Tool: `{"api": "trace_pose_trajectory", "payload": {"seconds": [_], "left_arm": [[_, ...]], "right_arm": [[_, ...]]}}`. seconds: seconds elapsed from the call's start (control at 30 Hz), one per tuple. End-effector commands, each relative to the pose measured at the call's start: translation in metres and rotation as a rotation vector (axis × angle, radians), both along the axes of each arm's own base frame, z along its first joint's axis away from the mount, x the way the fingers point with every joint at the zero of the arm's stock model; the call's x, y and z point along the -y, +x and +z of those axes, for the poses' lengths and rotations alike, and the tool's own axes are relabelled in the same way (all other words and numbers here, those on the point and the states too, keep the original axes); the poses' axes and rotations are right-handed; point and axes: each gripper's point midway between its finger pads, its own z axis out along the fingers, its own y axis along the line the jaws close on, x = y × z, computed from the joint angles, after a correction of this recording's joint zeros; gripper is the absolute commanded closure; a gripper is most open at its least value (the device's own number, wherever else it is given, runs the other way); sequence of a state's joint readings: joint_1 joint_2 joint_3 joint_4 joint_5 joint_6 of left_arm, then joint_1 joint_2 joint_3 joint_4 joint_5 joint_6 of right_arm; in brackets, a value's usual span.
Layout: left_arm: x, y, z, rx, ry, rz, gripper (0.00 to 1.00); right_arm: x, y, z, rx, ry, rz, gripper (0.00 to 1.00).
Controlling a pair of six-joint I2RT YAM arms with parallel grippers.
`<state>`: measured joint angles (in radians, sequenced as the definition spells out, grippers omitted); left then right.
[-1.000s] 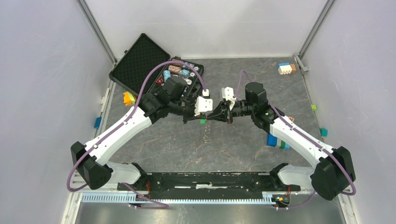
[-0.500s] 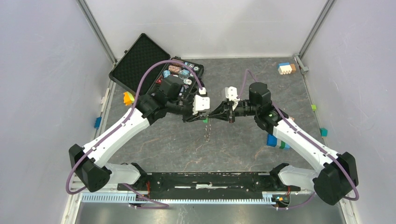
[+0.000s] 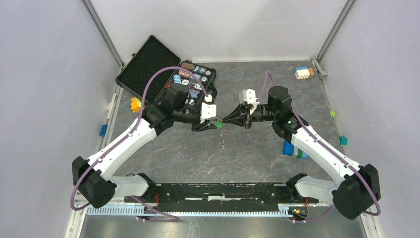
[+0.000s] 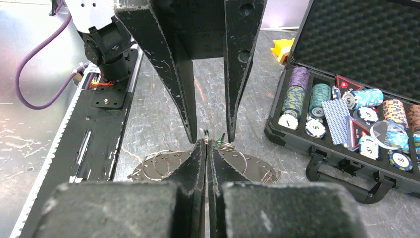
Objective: Put the keys on the keyring
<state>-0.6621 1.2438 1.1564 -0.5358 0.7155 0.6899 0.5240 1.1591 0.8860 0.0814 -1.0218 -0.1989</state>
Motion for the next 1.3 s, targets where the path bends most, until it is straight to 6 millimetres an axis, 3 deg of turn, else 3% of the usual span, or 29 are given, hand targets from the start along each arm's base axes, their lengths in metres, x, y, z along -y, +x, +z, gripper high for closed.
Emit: {"api": "trace_pose_trajectory", "payload": {"seconds": [0.0, 0.17, 0.3, 0.53, 0.83, 1.27], "left_arm": [[0.014, 0.003, 0.012, 0.039, -0.078, -0.053, 0.58], [0.021, 0.007, 0.006, 0.036, -0.092, -0.068, 0.63], [0.026, 0.003, 0.003, 0.004, -0.107, -0.101, 0.79], [0.021, -0.006, -0.001, -0.004, -0.097, -0.122, 0.91], [0.034, -0.02, 0.018, -0.15, -0.249, -0.115, 0.97], [0.043, -0.014, 0.013, -0.183, -0.271, -0.092, 0.98]], "right_arm": [[-0.001, -0.001, 0.03, 0.068, 0.064, 0.027, 1.0], [0.0, -0.001, 0.028, 0.059, 0.069, 0.027, 1.0], [0.0, 0.0, 0.028, 0.056, 0.071, 0.024, 1.0], [0.001, 0.002, 0.028, 0.064, 0.069, 0.021, 1.0], [0.002, 0.001, 0.024, 0.07, 0.085, 0.014, 1.0], [0.002, 0.005, 0.012, 0.05, 0.08, -0.014, 1.0]]}}
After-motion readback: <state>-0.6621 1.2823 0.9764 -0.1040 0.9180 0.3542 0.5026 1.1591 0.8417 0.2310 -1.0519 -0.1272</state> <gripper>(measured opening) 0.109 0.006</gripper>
